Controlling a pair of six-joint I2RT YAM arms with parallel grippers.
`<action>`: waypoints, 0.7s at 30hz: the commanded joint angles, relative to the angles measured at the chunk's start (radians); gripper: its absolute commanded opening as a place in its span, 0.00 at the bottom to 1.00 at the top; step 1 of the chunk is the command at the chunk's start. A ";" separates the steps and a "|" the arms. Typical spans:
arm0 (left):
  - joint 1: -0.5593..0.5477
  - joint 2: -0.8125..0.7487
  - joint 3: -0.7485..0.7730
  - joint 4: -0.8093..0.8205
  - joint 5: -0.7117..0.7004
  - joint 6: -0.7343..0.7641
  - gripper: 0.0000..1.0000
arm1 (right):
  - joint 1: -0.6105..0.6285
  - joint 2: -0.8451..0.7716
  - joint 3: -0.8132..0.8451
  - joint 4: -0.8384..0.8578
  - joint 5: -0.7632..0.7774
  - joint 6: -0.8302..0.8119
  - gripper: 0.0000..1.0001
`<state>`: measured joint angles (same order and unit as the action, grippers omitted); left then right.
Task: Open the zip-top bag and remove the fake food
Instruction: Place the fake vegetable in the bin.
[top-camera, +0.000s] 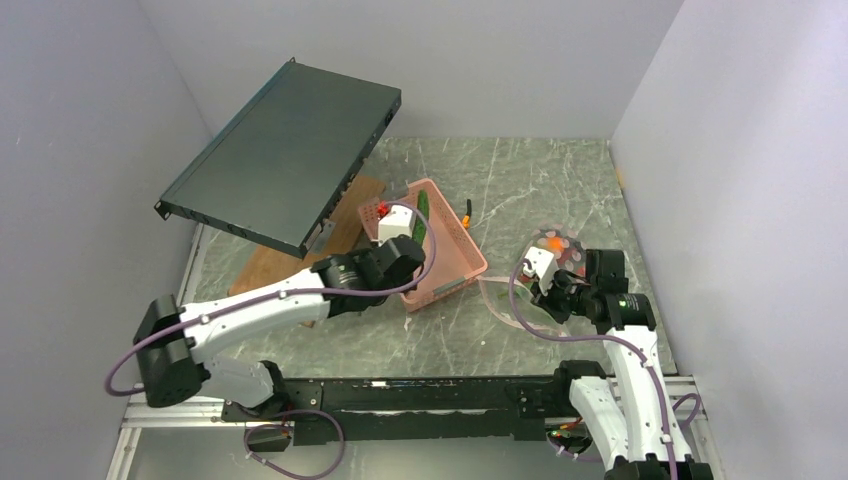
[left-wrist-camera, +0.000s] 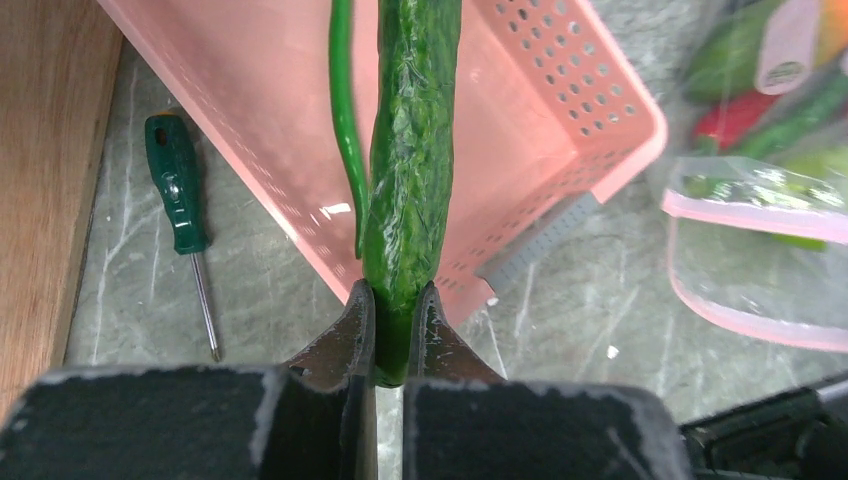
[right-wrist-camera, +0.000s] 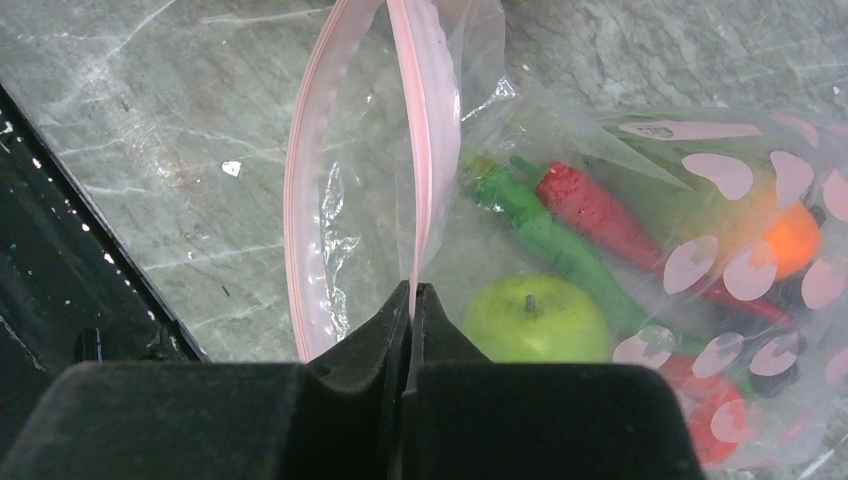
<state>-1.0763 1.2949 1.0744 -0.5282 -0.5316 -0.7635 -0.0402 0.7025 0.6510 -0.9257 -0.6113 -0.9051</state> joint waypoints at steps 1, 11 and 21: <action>0.024 0.085 0.072 0.003 -0.004 0.005 0.00 | -0.007 0.008 0.012 0.024 -0.013 0.007 0.00; 0.025 0.215 0.142 -0.006 -0.058 0.015 0.00 | -0.020 0.017 0.012 0.020 -0.019 0.002 0.00; 0.030 0.276 0.154 -0.003 -0.073 0.012 0.22 | -0.029 0.016 0.011 0.018 -0.021 -0.002 0.00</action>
<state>-1.0527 1.5620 1.1938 -0.5438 -0.5701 -0.7536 -0.0612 0.7200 0.6510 -0.9257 -0.6113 -0.9051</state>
